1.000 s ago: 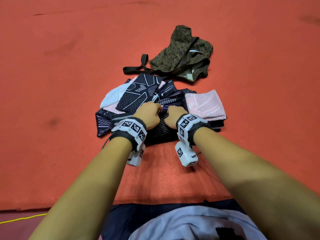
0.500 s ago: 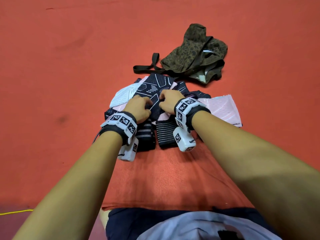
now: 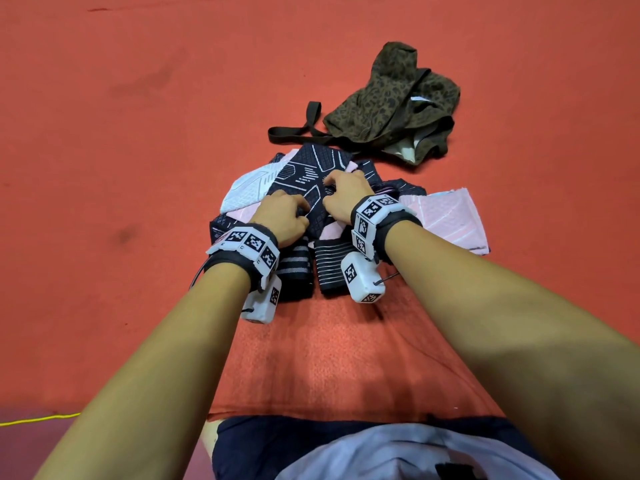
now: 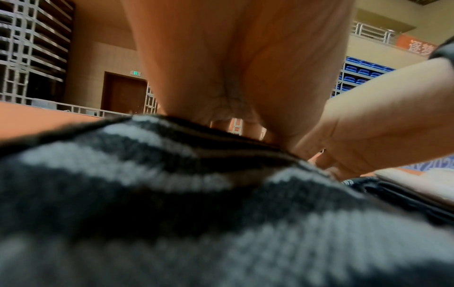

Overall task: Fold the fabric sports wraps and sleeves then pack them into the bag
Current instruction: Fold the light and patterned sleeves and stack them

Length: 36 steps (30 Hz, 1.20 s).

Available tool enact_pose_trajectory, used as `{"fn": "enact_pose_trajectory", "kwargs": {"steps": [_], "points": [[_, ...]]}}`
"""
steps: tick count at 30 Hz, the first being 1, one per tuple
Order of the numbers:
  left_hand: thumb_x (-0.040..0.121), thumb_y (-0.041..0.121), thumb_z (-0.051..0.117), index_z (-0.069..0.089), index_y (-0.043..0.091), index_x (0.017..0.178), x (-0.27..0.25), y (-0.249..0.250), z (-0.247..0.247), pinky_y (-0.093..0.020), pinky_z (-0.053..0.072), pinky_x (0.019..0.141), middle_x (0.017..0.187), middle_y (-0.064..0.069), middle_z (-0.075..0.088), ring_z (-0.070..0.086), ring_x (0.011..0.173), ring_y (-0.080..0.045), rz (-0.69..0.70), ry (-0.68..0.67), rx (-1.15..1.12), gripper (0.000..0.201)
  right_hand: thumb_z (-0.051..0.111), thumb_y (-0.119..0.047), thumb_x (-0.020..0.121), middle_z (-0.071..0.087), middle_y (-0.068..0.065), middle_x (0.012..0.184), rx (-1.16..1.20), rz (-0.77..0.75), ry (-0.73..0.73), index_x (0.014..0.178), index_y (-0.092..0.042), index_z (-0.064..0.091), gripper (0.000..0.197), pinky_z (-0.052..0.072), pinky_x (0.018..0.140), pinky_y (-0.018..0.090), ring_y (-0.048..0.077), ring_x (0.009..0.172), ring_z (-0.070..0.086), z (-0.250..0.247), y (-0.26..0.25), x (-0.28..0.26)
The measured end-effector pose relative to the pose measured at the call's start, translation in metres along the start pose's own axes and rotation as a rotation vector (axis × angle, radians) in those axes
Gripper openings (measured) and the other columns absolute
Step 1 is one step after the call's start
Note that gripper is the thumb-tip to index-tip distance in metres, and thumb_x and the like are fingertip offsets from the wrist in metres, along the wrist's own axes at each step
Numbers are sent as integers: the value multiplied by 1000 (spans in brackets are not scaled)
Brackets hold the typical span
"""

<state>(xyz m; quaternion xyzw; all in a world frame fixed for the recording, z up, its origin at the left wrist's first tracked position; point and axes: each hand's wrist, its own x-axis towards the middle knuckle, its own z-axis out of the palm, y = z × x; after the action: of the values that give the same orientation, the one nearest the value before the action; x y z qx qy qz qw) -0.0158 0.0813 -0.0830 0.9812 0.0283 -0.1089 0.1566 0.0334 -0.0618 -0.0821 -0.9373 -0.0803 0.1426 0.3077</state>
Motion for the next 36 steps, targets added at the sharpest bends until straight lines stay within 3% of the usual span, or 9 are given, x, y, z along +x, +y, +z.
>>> {"fn": "enact_pose_trajectory", "kwargs": {"steps": [5,9,13,18,23,27,31,33,36], "points": [[92,18,55,62,19,129,-2,1,0,-35,41,100,120,-17,53,54,112,-33,-5,-5,4,38,55,-8,88,67,6,125,57,-23,2,121,-19,69,37,50,95,32,26,114,60,-3,-3,-6],[91,19,58,62,19,128,-2,2,-1,-32,40,96,121,-17,55,54,112,-32,-16,-10,-10,37,54,-7,88,70,6,120,143,-12,57,114,-14,73,33,50,94,32,27,113,62,-8,-6,-10],[85,31,71,62,15,125,2,6,0,-31,41,88,121,-14,59,56,110,-30,-25,20,-45,44,55,-11,90,75,4,104,258,-2,109,96,-11,77,23,50,77,26,24,98,67,-13,-8,-13],[78,43,76,56,15,106,5,29,8,-29,35,73,110,-11,60,53,93,-24,34,73,-101,44,59,-12,86,75,14,95,358,4,158,90,-3,78,21,55,85,36,30,95,69,-24,5,-23],[82,41,72,54,19,91,1,52,12,-27,31,71,100,-7,58,50,87,-21,115,138,-134,30,65,-17,76,70,20,76,490,32,187,81,-2,77,20,55,75,42,16,64,55,-34,29,-46],[81,34,75,59,18,96,-11,67,16,-26,30,73,99,-5,55,49,90,-19,177,142,-174,28,65,-9,82,62,-11,54,664,98,194,81,-12,79,14,48,57,23,0,52,54,-40,48,-72],[80,21,72,60,16,100,-24,73,22,-27,36,77,103,-6,60,55,94,-21,197,144,-257,24,66,-4,84,60,3,60,805,173,175,86,-1,78,12,42,48,14,7,50,51,-41,65,-99],[83,10,63,60,10,109,-30,73,24,-26,36,83,111,-9,59,55,100,-23,169,174,-267,27,67,-2,86,56,0,48,829,297,111,79,3,72,10,37,38,11,2,36,47,-41,70,-105],[86,4,56,52,5,127,-38,69,27,-28,37,96,127,-13,57,54,117,-27,110,209,-301,41,59,4,92,45,-4,29,777,507,-34,79,-4,69,19,35,31,13,4,25,41,-41,70,-106]]}}
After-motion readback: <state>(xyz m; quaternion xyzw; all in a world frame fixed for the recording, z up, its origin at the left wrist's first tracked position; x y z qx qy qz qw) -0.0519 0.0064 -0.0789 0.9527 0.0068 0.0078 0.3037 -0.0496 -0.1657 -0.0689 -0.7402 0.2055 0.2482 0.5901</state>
